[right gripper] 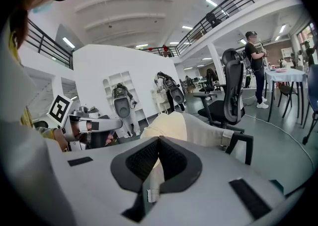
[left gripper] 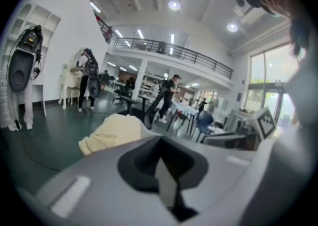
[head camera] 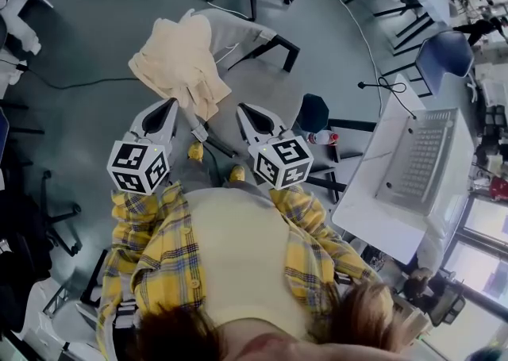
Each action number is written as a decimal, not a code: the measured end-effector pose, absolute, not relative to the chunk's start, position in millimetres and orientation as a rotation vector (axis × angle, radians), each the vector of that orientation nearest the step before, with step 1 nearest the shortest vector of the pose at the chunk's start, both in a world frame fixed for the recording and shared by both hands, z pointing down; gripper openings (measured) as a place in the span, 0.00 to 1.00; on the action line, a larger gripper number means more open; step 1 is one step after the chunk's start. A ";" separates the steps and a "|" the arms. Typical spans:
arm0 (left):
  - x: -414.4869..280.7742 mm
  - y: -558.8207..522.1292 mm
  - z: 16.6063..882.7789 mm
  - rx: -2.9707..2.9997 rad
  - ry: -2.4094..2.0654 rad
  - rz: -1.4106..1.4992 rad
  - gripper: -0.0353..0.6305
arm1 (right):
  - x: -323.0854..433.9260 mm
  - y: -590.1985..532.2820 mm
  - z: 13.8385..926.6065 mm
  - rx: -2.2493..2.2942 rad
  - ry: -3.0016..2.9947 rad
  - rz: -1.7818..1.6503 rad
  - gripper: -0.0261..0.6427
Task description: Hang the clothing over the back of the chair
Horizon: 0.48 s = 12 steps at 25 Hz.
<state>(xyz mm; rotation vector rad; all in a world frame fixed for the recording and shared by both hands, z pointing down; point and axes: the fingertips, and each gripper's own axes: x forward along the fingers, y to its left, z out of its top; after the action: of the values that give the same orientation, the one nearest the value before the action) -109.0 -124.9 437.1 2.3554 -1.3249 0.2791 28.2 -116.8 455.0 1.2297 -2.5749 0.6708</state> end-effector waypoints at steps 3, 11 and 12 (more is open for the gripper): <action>-106.9 -123.4 440.3 2.347 -1.320 0.292 0.06 | 28.7 -116.4 455.6 1.225 -2.577 0.663 0.06; -107.9 -121.7 445.8 2.320 -1.339 0.331 0.06 | 32.9 -117.0 452.0 1.236 -2.579 0.644 0.06; -108.1 -121.8 446.8 2.315 -1.344 0.337 0.06 | 33.7 -117.6 451.7 1.239 -2.578 0.644 0.06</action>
<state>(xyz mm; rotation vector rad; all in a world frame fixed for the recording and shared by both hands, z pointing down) -108.1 -121.8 446.8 2.3148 -1.3438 0.3366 33.7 -117.6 451.7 1.2389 -2.5783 0.6439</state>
